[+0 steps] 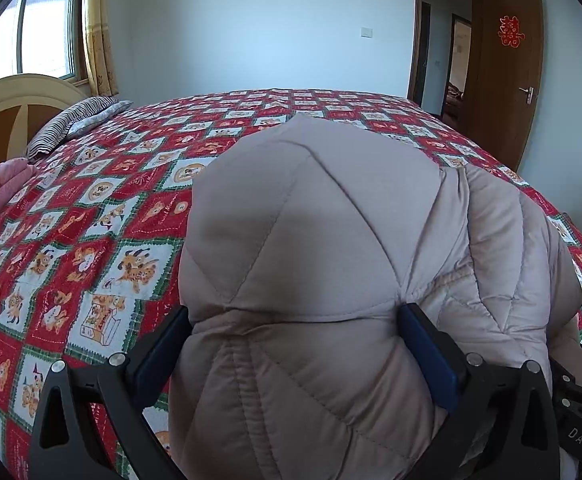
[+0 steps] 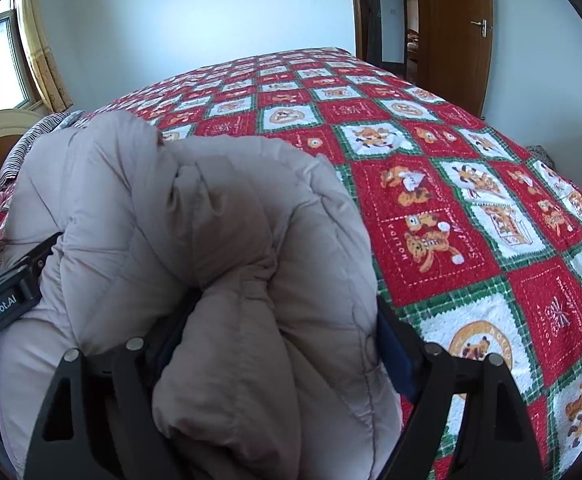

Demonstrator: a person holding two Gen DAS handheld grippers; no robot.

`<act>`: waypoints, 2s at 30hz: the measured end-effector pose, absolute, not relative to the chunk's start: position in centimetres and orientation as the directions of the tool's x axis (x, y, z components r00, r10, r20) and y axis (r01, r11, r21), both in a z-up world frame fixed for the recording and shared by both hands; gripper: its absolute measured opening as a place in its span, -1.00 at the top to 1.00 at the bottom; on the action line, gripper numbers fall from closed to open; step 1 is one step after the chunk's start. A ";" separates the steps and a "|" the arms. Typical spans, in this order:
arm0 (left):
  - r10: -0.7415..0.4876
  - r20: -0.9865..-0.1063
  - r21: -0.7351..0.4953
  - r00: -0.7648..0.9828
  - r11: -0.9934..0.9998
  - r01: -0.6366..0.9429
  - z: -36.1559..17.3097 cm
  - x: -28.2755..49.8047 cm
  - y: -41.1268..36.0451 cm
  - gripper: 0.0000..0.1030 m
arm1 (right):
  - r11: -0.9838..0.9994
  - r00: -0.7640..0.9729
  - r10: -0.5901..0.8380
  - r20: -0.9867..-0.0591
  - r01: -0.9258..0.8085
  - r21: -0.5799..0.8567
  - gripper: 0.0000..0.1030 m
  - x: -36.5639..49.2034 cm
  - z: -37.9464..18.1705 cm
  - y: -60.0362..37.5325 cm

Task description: Fold large clothes

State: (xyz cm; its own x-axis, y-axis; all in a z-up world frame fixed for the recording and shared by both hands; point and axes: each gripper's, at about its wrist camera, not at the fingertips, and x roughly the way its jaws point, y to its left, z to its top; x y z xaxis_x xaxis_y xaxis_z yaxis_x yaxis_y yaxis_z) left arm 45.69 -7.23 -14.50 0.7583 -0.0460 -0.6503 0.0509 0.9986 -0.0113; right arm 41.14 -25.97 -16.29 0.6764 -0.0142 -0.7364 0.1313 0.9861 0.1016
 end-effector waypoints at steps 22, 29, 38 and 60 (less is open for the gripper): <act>-0.025 -0.679 0.017 0.734 0.999 0.049 -15.4 46.4 -7.9 -0.99 | 0.985 0.647 -0.005 -0.762 0.135 0.108 -0.68 41.9 -16.9 -26.1; -0.054 -0.689 -0.017 0.723 0.998 0.058 -15.0 46.3 -7.2 -0.99 | 0.975 0.630 0.070 -0.774 0.122 0.187 -0.74 42.3 -17.5 -27.0; -0.183 -0.695 -0.147 0.695 0.983 0.111 -14.4 42.2 -1.9 -0.99 | 0.971 0.631 0.093 -0.770 0.115 0.212 -0.75 42.1 -17.5 -27.1; -0.292 -0.677 -0.146 0.675 0.953 0.266 -13.4 39.8 -4.7 0.26 | 0.952 0.672 0.247 -0.698 -0.033 0.306 0.40 40.6 -16.3 -26.9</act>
State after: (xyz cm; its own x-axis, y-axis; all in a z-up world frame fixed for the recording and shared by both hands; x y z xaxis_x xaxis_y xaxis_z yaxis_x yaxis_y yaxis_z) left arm 39.77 -4.67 -13.35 0.6753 -0.2921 -0.6773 0.2656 0.9529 -0.1461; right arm 40.62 -26.86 -16.30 0.6722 0.2473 -0.6978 -0.0326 0.9516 0.3058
